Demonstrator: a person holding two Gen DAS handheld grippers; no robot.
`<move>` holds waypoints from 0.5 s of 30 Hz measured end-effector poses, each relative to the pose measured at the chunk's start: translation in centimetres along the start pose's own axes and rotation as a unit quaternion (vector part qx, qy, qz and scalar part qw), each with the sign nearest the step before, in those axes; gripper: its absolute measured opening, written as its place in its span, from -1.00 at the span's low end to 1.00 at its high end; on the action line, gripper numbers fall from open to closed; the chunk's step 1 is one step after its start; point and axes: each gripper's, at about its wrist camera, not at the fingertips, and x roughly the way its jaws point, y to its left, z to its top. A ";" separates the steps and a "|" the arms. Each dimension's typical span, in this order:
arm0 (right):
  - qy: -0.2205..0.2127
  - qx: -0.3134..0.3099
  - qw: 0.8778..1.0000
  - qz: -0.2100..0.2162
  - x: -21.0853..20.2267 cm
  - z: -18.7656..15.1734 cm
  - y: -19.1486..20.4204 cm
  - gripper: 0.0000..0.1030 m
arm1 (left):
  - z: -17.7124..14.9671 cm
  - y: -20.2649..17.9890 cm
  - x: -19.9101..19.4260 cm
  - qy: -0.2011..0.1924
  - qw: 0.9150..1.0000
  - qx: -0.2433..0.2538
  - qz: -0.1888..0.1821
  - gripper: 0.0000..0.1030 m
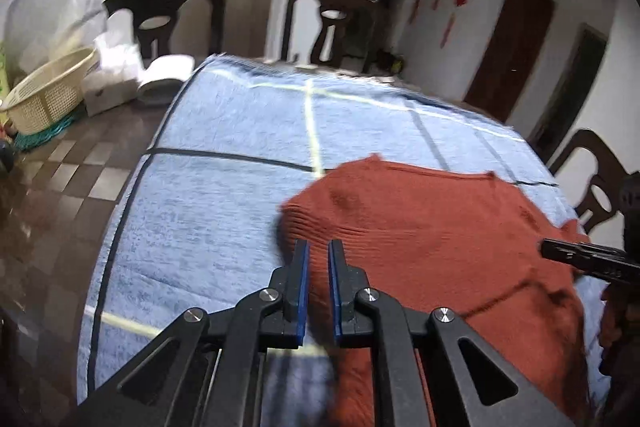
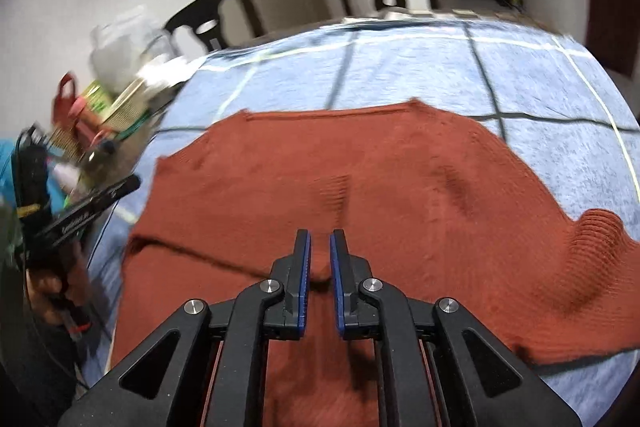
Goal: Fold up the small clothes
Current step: 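Fold the held sleeve across the sweater body with the left gripper, release, then grasp the other sleeve cuff with the right gripper and lift it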
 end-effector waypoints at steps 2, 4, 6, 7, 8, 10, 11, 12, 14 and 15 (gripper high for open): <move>0.023 -0.009 1.000 0.002 1.3 -0.6 -0.3 -0.80 | -0.7 -0.9 -0.1 0.009 1.000 0.014 -0.017 -0.78; 0.029 -0.002 1.000 0.002 1.8 -1.1 -0.8 -0.81 | -1.7 -1.5 1.2 0.042 0.998 0.036 -0.019 -0.77; 0.032 -0.003 0.999 -0.008 1.1 -1.6 -0.9 -0.80 | -2.6 -1.3 2.3 0.065 0.997 0.048 -0.001 -0.72; 0.025 -0.006 1.000 -0.015 0.5 -1.9 -1.0 -0.80 | -2.7 -1.1 1.9 0.056 0.997 0.055 -0.001 -0.69; 0.016 -0.009 1.000 -0.019 -0.2 -2.3 -1.1 -0.77 | -2.7 -0.9 1.6 0.061 0.997 0.053 0.002 -0.67; -0.005 0.000 1.000 -0.018 -2.1 -3.2 -1.9 -0.60 | -2.6 -0.3 1.0 0.058 0.997 0.049 0.013 -0.66; -0.012 0.007 1.000 -0.020 -2.7 -3.4 -2.3 -0.53 | -2.6 -0.2 0.7 0.058 0.997 0.053 0.026 -0.66; -0.024 0.016 0.999 -0.025 -3.6 -3.9 -2.8 -0.52 | -2.7 0.0 0.4 0.056 0.996 0.054 0.037 -0.66; -0.037 0.032 0.998 -0.034 -4.8 -4.6 -3.8 -0.52 | -2.8 0.3 -0.5 0.052 0.997 0.044 0.031 -0.66; -0.042 0.043 0.997 -0.039 -5.3 -5.1 -4.4 -0.52 | -2.8 0.1 -1.0 0.047 0.998 0.043 0.031 -0.66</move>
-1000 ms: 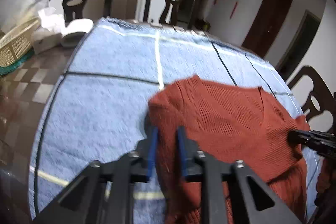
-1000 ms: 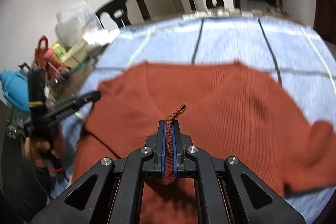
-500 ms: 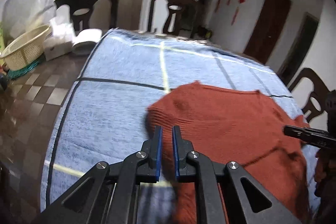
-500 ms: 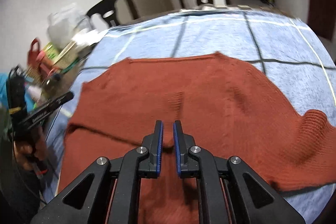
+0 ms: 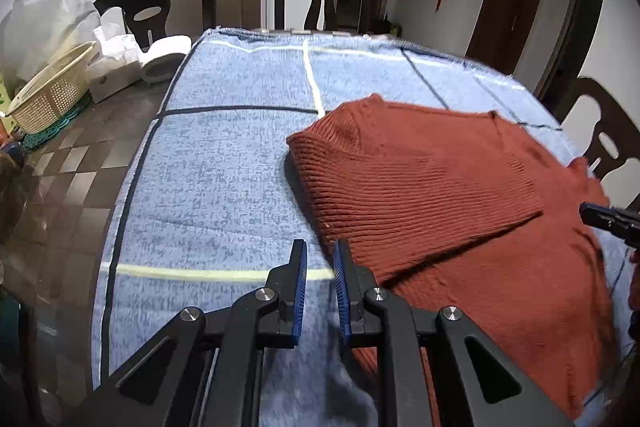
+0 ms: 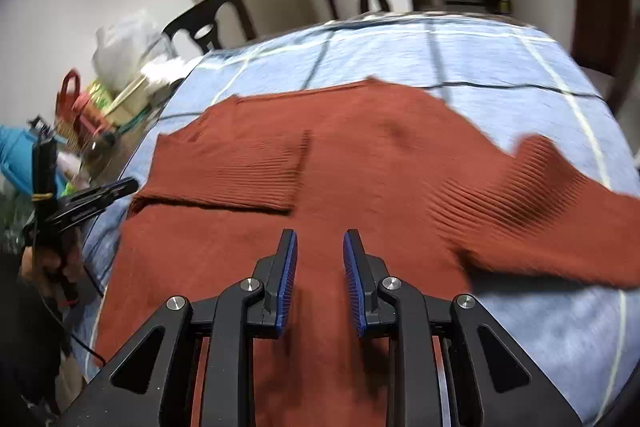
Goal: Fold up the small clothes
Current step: 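Grasp the other sleeve cuff with the right gripper and lift it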
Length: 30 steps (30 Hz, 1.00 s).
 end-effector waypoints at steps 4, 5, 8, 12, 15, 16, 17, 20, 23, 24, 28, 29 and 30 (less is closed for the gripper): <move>-0.016 0.055 0.998 -0.023 -2.1 -1.3 -3.3 -0.51 | -0.4 -1.7 -1.9 -0.027 1.000 0.012 -0.010 -0.63; -0.025 0.070 0.997 -0.028 -2.8 -1.6 -4.4 -0.51 | -0.4 -2.4 -2.3 -0.031 0.999 0.014 -0.015 -0.56; -0.039 0.129 0.990 -0.041 -4.1 -2.1 -7.5 -0.51 | -0.5 -4.2 -3.0 -0.046 0.998 0.025 -0.038 -0.39; -0.054 0.210 0.974 -0.061 -5.0 -2.8 -11.5 -0.50 | -0.7 -6.2 -2.2 -0.047 0.996 0.040 -0.057 -0.37; -0.064 0.266 0.960 -0.062 -5.3 -3.3 -14.0 -0.49 | -1.2 -7.0 -1.0 -0.032 0.996 0.047 -0.063 -0.37; -0.067 0.284 0.955 -0.062 -5.3 -3.5 -14.7 -0.49 | -1.4 -7.0 -0.6 -0.027 0.997 0.047 -0.063 -0.37; -0.069 0.293 0.952 -0.059 -5.3 -3.7 -15.1 -0.49 | -1.7 -7.1 -0.4 -0.023 0.997 0.046 -0.060 -0.37; -0.086 0.324 0.941 -0.052 -5.3 -3.4 -16.8 -0.49 | -2.2 -6.9 0.0 -0.015 0.997 0.042 -0.055 -0.37; -0.098 0.359 0.927 -0.047 -5.2 -3.3 -18.3 -0.49 | -2.7 -6.5 0.4 -0.005 0.998 0.038 -0.052 -0.37; -0.102 0.366 0.924 -0.044 -5.1 -3.1 -18.6 -0.49 | -2.8 -6.4 0.5 -0.004 0.998 0.036 -0.052 -0.37; -0.116 0.381 0.915 -0.063 -5.1 -2.6 -18.7 -0.49 | -2.9 -6.5 0.5 -0.004 0.998 0.036 -0.050 -0.37; -0.119 0.384 0.913 -0.067 -5.2 -2.7 -18.9 -0.49 | -3.0 -6.6 0.5 -0.003 0.998 0.037 -0.050 -0.37; -0.122 0.387 0.911 -0.068 -5.3 -2.8 -19.1 -0.49 | -2.9 -6.6 0.6 -0.002 0.998 0.037 -0.050 -0.37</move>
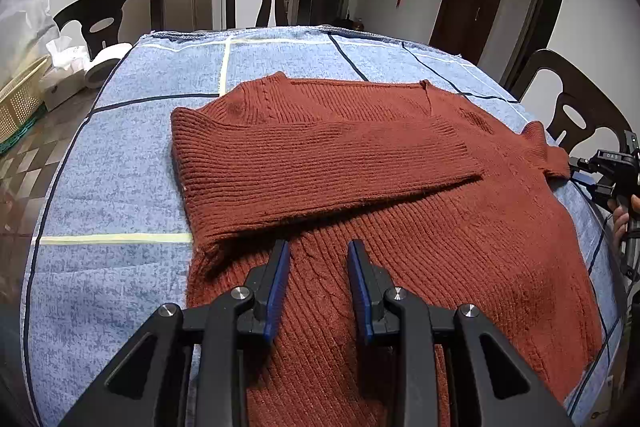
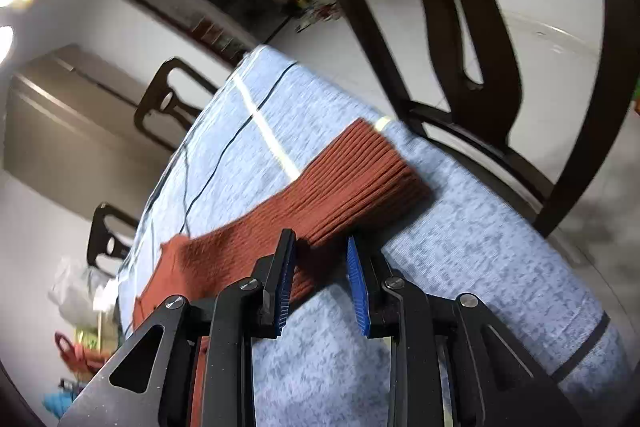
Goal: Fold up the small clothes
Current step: 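Grasp the other sleeve cuff with the right gripper and lift it, then fold the held sleeve across the sweater body with the right gripper, release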
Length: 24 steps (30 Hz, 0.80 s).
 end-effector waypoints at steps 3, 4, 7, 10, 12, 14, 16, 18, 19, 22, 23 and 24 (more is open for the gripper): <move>-0.008 -0.004 1.000 0.008 -0.1 0.2 -0.6 -0.49 | 0.0 0.2 0.0 0.000 1.000 -0.003 -0.003 -0.37; -0.010 -0.008 1.000 0.005 0.0 0.4 -0.5 -0.49 | 0.0 0.2 0.0 0.000 1.000 -0.004 -0.004 -0.37; -0.008 -0.014 1.000 0.005 0.2 0.7 -0.5 -0.66 | 0.0 0.2 0.1 0.002 1.000 -0.003 -0.004 -0.36; -0.018 -0.040 0.999 0.012 -0.7 0.6 1.0 -0.84 | 0.0 0.1 0.1 0.002 1.000 -0.001 -0.001 -0.36; -0.025 -0.066 0.997 0.026 -1.5 0.5 2.9 -0.84 | 0.0 0.2 0.1 0.002 1.000 -0.003 -0.003 -0.36; -0.030 -0.097 0.994 0.043 -2.1 0.2 5.2 -0.84 | 0.0 0.2 0.0 0.002 1.000 -0.004 -0.004 -0.36; -0.027 -0.131 0.989 0.068 -2.7 -0.4 8.2 -0.84 | 0.0 0.1 0.1 0.002 1.000 -0.002 -0.002 -0.36; -0.022 -0.173 0.980 0.095 -3.1 -1.5 11.8 -0.84 | 0.0 0.1 0.0 0.002 1.000 -0.002 -0.002 -0.36; -0.019 -0.184 0.977 0.105 -3.0 -1.9 12.8 -0.84 | 0.0 0.2 0.0 0.002 1.000 -0.002 -0.003 -0.36; 0.010 -0.231 0.963 0.141 -2.5 -4.1 17.0 -0.84 | 0.0 0.2 0.0 0.002 1.000 -0.003 -0.003 -0.36; 0.023 -0.251 0.956 0.151 -2.0 -5.1 18.3 -0.83 | 0.1 0.2 0.0 0.002 1.000 -0.001 -0.002 -0.36; 0.045 -0.272 0.948 0.161 -1.3 -6.2 19.3 -0.82 | 0.1 0.1 0.0 0.003 1.000 0.001 0.001 -0.36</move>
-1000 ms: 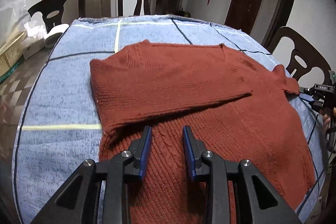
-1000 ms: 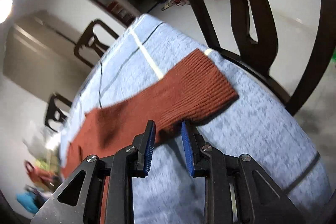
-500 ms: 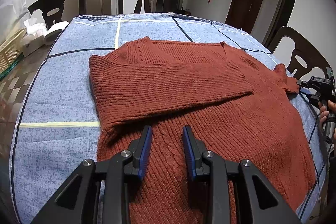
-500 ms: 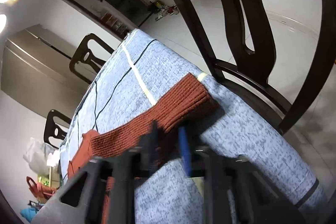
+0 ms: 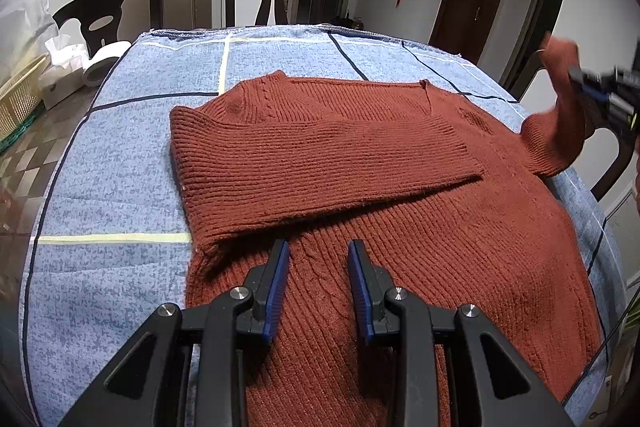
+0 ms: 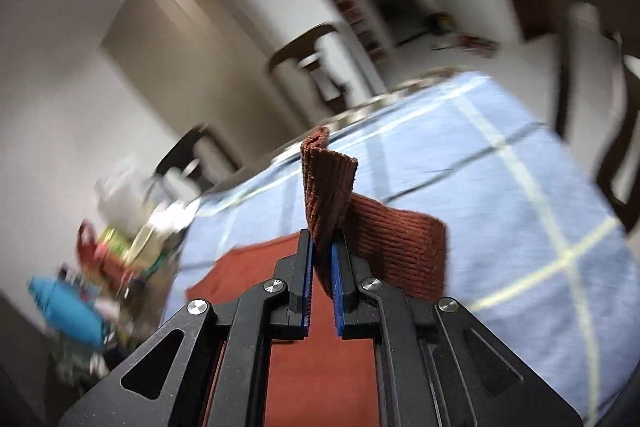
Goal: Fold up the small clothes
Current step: 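Fold the held sleeve across the sweater body with the right gripper, release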
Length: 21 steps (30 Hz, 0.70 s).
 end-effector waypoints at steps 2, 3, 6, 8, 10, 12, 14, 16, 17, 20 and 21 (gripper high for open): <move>0.057 -0.028 0.997 0.039 2.5 -1.4 1.6 -0.63 | 0.2 -0.1 -0.2 0.003 1.000 0.001 0.005 -0.36; 0.069 -0.037 0.996 0.048 2.9 -2.1 2.0 -0.62 | 0.3 -0.1 -0.4 0.004 1.000 0.001 0.007 -0.36; 0.071 -0.062 0.994 0.058 2.9 -3.7 2.1 -0.61 | 0.8 0.1 -1.5 -0.004 1.000 -0.006 0.005 -0.36; 0.069 -0.054 0.995 0.044 2.4 -4.1 0.8 -0.61 | 1.4 0.2 -2.4 -0.012 1.000 -0.011 -0.001 -0.36; 0.063 -0.053 0.997 0.009 2.4 -3.9 -0.1 -0.61 | 2.2 -0.1 -3.1 -0.021 1.000 -0.014 -0.014 -0.36; 0.069 -0.054 0.996 -0.027 2.4 -4.1 -1.6 -0.61 | 3.2 -0.8 -3.0 -0.024 0.999 -0.014 -0.030 -0.36; 0.093 -0.051 0.993 -0.057 2.9 -4.8 -2.8 -0.61 | 4.4 -1.8 -2.4 -0.020 0.999 -0.015 -0.047 -0.36; 0.114 -0.056 0.989 -0.070 3.2 -5.7 -3.6 -0.61 | 5.7 -3.1 -1.2 -0.015 0.998 -0.013 -0.066 -0.36; 0.118 -0.060 0.989 -0.070 2.9 -6.0 -4.0 -0.61 | 6.2 -3.6 -0.5 -0.012 0.997 -0.010 -0.072 -0.36; 0.114 -0.068 0.989 -0.063 2.0 -6.4 -4.3 -0.61 | 7.5 -5.1 2.3 0.013 0.995 -0.006 -0.095 -0.36; 0.110 -0.069 0.990 -0.061 1.7 -6.4 -4.3 -0.61 | 7.8 -5.6 3.6 0.027 0.994 -0.003 -0.102 -0.36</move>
